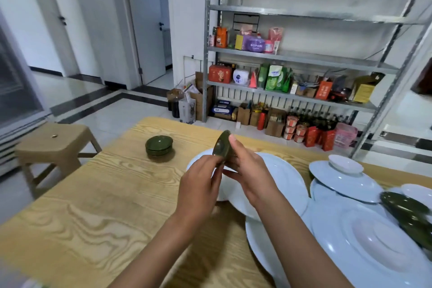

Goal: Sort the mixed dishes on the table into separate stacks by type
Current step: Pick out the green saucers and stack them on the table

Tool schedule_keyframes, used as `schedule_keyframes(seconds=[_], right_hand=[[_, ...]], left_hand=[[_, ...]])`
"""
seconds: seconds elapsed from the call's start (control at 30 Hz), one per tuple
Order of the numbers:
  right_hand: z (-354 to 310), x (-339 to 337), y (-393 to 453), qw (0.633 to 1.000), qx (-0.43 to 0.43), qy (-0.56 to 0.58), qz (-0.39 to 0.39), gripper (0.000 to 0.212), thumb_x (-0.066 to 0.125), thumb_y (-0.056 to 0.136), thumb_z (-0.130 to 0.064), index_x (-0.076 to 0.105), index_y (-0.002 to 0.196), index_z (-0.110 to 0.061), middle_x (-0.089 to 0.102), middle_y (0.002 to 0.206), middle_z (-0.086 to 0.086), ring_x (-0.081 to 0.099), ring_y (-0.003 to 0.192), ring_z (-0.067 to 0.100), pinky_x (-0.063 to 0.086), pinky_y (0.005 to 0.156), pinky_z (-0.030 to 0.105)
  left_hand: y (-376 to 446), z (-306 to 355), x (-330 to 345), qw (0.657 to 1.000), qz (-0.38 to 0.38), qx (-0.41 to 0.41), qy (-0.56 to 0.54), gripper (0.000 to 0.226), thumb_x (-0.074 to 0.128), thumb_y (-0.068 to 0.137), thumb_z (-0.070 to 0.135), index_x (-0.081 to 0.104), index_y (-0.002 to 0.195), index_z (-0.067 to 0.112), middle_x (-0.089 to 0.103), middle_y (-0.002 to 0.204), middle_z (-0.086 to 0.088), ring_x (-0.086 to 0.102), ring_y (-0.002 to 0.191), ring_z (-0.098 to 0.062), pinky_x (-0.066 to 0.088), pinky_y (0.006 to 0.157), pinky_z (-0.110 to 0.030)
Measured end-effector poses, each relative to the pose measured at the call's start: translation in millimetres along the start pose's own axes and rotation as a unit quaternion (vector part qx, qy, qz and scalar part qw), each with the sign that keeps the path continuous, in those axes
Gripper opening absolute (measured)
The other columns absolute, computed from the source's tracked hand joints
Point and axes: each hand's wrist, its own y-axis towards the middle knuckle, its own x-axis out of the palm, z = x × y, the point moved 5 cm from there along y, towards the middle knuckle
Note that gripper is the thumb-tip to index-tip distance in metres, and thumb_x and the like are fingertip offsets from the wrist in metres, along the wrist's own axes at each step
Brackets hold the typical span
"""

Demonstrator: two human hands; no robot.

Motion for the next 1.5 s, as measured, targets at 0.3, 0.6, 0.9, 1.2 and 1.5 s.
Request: schedule_keyframes(seconds=[0.3, 0.6, 0.9, 1.2, 1.5], right_hand=[[39.2, 71.6, 30.4, 0.955, -0.073, -0.286, 0.001, 0.031, 0.052, 0.096, -0.041, 0.066, 0.091, -0.014, 0.067, 0.089, -0.004, 0.061, 0.088, 0.015, 0.045, 0.078, 0.030], [95.9, 98.6, 30.1, 0.851, -0.133, -0.492, -0.127, 0.023, 0.051, 0.092, -0.038, 0.060, 0.109, -0.024, 0.060, 0.106, -0.003, 0.055, 0.102, 0.013, 0.045, 0.087, 0.031], [91.7, 101.8, 21.8, 0.831, -0.163, -0.512, -0.145, 0.028, 0.051, 0.094, -0.034, 0.058, 0.119, -0.023, 0.054, 0.125, -0.002, 0.053, 0.111, 0.011, 0.043, 0.094, 0.028], [51.9, 75.3, 0.7, 0.797, -0.240, -0.544, -0.107, 0.034, 0.050, 0.095, -0.029, 0.056, 0.126, -0.016, 0.054, 0.132, 0.000, 0.041, 0.128, 0.014, 0.039, 0.100, 0.029], [-4.4, -21.9, -35.9, 0.736, -0.297, -0.608, 0.002, 0.031, 0.051, 0.094, -0.025, 0.060, 0.121, -0.014, 0.058, 0.128, 0.003, 0.045, 0.122, 0.018, 0.035, 0.103, 0.030]], left_hand=[[22.8, -111.1, -52.4, 0.991, 0.014, -0.038, 0.126, 0.019, 0.059, 0.087, 0.009, 0.071, 0.102, 0.006, 0.070, 0.096, -0.005, 0.065, 0.084, -0.021, 0.052, 0.071, -0.029], [51.7, -186.8, -28.1, 0.956, -0.131, -0.103, 0.240, 0.029, 0.061, 0.081, 0.000, 0.068, 0.109, 0.006, 0.066, 0.108, -0.011, 0.061, 0.097, -0.029, 0.052, 0.079, -0.038], [60.7, -203.4, -13.3, 0.923, -0.189, -0.142, 0.305, 0.040, 0.055, 0.085, 0.002, 0.054, 0.124, 0.007, 0.056, 0.127, -0.012, 0.051, 0.118, -0.029, 0.045, 0.090, -0.038], [48.8, -154.1, -3.3, 0.922, -0.203, -0.029, 0.329, 0.059, 0.054, 0.088, 0.005, 0.037, 0.144, 0.008, 0.037, 0.151, -0.009, 0.029, 0.142, -0.025, 0.027, 0.112, -0.036], [29.6, -22.5, 49.2, 0.919, -0.247, 0.117, 0.284, 0.066, 0.077, 0.065, -0.005, 0.057, 0.128, 0.001, 0.055, 0.135, -0.016, 0.048, 0.130, -0.032, 0.047, 0.096, -0.043]])
